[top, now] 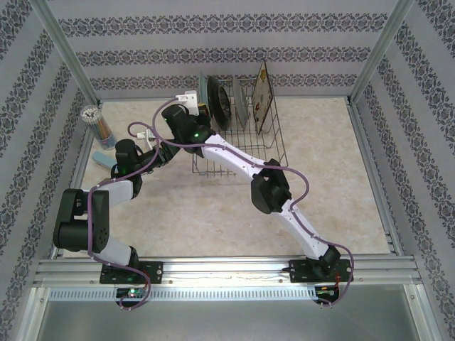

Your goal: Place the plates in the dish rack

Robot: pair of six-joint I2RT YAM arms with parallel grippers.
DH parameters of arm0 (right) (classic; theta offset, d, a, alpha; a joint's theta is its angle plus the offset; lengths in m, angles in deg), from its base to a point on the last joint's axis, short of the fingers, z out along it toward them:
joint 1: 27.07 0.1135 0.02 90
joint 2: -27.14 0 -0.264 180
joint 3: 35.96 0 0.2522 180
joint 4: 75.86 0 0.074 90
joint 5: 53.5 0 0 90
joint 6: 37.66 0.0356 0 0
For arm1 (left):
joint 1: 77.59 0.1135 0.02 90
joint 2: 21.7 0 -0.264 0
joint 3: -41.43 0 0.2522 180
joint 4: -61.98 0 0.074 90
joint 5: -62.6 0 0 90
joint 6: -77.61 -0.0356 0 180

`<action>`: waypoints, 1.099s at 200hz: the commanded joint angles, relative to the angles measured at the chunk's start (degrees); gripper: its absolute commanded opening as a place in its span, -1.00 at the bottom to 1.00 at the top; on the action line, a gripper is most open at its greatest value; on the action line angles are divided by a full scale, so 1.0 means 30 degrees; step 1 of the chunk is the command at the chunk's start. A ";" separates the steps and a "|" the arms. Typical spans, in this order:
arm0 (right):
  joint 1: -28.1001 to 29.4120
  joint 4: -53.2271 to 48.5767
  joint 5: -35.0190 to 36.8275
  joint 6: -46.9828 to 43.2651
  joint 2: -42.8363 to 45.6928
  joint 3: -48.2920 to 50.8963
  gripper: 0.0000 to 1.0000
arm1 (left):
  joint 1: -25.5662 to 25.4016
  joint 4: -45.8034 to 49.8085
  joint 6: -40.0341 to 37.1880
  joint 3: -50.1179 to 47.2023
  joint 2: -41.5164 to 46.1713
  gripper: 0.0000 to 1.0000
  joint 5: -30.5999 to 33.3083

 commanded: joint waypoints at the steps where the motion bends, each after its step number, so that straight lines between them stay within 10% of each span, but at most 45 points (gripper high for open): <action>1: 0.0306 -0.3171 -0.0011 0.2167 0.0925 0.0099 -1.00 | 0.0100 -0.1269 0.0185 -0.0066 0.0220 0.28 -0.0258; 220: -0.1206 -0.5060 -0.2335 0.1543 -0.2138 -0.5388 -1.00 | 0.0114 -0.0227 -0.0590 -0.0514 0.1580 0.28 0.0674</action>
